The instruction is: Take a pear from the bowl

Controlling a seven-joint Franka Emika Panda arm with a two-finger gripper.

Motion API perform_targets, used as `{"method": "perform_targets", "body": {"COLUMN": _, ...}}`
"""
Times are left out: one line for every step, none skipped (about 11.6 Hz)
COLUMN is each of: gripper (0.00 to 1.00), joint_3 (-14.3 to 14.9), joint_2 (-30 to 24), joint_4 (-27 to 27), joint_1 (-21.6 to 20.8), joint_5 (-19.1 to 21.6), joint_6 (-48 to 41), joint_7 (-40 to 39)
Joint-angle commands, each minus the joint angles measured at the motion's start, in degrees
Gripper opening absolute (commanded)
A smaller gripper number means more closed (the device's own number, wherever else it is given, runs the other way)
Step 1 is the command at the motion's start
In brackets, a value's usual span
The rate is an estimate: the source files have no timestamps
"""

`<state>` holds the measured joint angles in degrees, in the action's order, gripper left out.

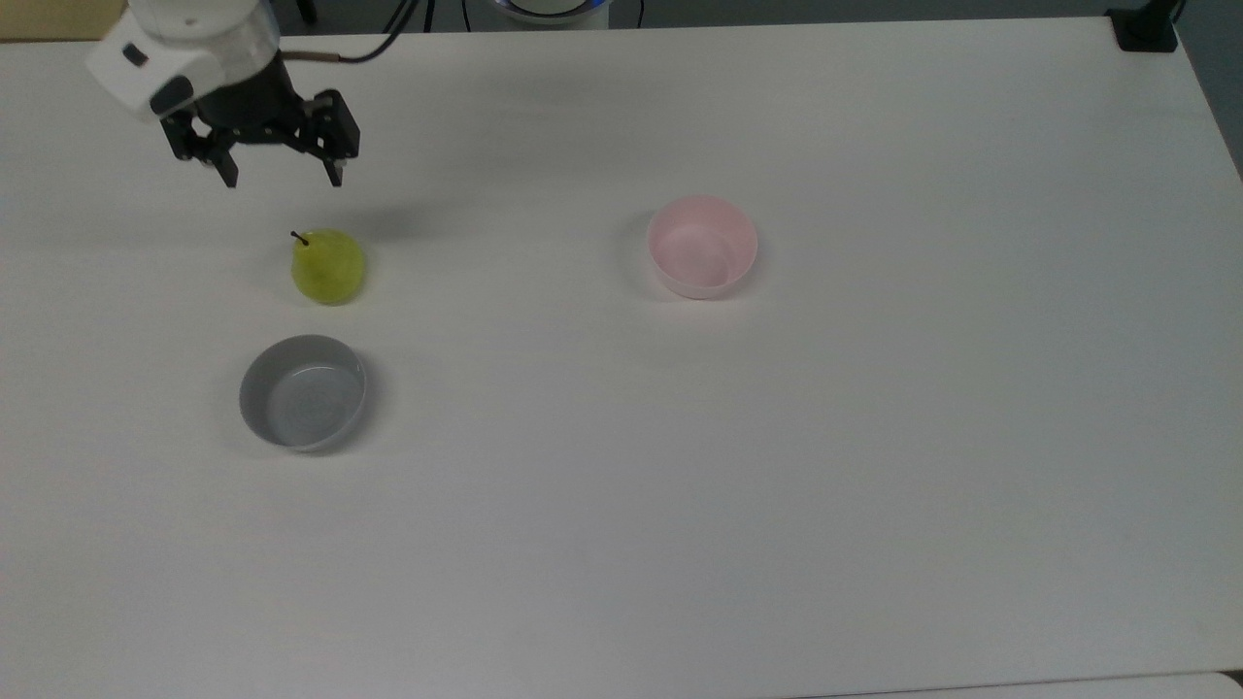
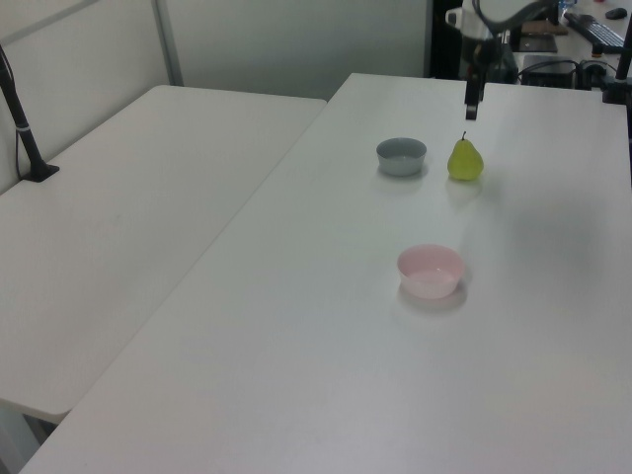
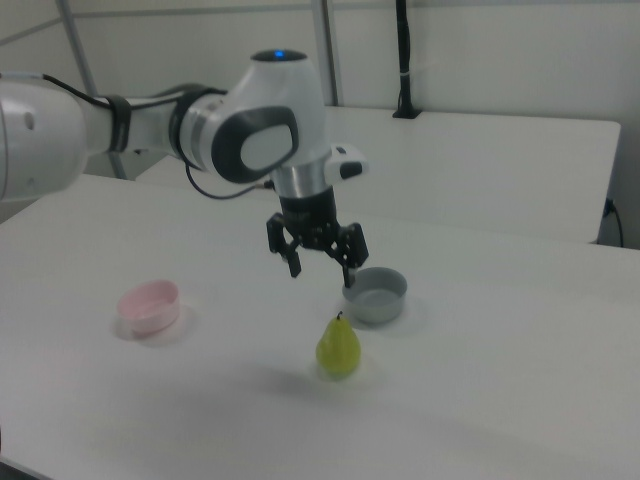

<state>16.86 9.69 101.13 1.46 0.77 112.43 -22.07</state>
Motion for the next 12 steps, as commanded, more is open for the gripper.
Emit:
{"method": "perform_targets", "body": {"gripper": 1.00, "joint_3": -0.60, "joint_2": -3.89, "joint_4": -5.39, "joint_1": -1.01, "joint_5": -0.95, "joint_6": -10.51, "joint_7": 7.37}}
{"method": "perform_targets", "body": {"gripper": 1.00, "joint_3": -1.47, "joint_2": -4.68, "joint_4": -8.02, "joint_1": -1.36, "joint_5": -1.03, "joint_6": -15.44, "joint_7": 9.05}}
{"method": "perform_targets", "body": {"gripper": 1.00, "joint_3": -1.66, "joint_2": -5.73, "joint_4": -9.53, "joint_1": -2.41, "joint_5": -0.86, "joint_6": -18.01, "joint_7": 11.59}}
{"method": "perform_targets", "body": {"gripper": 1.00, "joint_3": -1.66, "joint_2": -7.48, "joint_4": -9.54, "joint_1": -3.73, "joint_5": -0.60, "joint_6": -19.69, "joint_7": 14.75}}
{"method": "perform_targets", "body": {"gripper": 1.00, "joint_3": -1.66, "joint_2": -8.98, "joint_4": -9.20, "joint_1": -5.13, "joint_5": -0.51, "joint_6": -21.45, "joint_7": 17.30}}
{"method": "perform_targets", "body": {"gripper": 1.00, "joint_3": -1.66, "joint_2": -10.21, "joint_4": -8.93, "joint_1": -6.71, "joint_5": -0.51, "joint_6": -23.47, "joint_7": 19.59}}
{"method": "perform_targets", "body": {"gripper": 1.00, "joint_3": -1.66, "joint_2": -11.61, "joint_4": -8.84, "joint_1": -7.25, "joint_5": -0.42, "joint_6": -23.57, "joint_7": 22.05}}
{"method": "perform_targets", "body": {"gripper": 1.00, "joint_3": -1.66, "joint_2": -12.32, "joint_4": -8.67, "joint_1": -8.39, "joint_5": -0.33, "joint_6": -23.40, "joint_7": 22.68}}
{"method": "perform_targets", "body": {"gripper": 1.00, "joint_3": -1.74, "joint_2": -13.03, "joint_4": -7.53, "joint_1": -9.36, "joint_5": -0.33, "joint_6": -22.88, "joint_7": 21.12}}
{"method": "perform_targets", "body": {"gripper": 1.00, "joint_3": -1.74, "joint_2": -13.90, "joint_4": -5.96, "joint_1": -9.63, "joint_5": -0.16, "joint_6": -20.96, "joint_7": 16.76}}
{"method": "perform_targets", "body": {"gripper": 1.00, "joint_3": -1.74, "joint_2": -14.00, "joint_4": -4.64, "joint_1": -9.89, "joint_5": 0.11, "joint_6": -18.24, "joint_7": 12.88}}
{"method": "perform_targets", "body": {"gripper": 1.00, "joint_3": -1.83, "joint_2": -13.65, "joint_4": -4.45, "joint_1": -9.89, "joint_5": 0.20, "joint_6": -16.47, "joint_7": 11.63}}
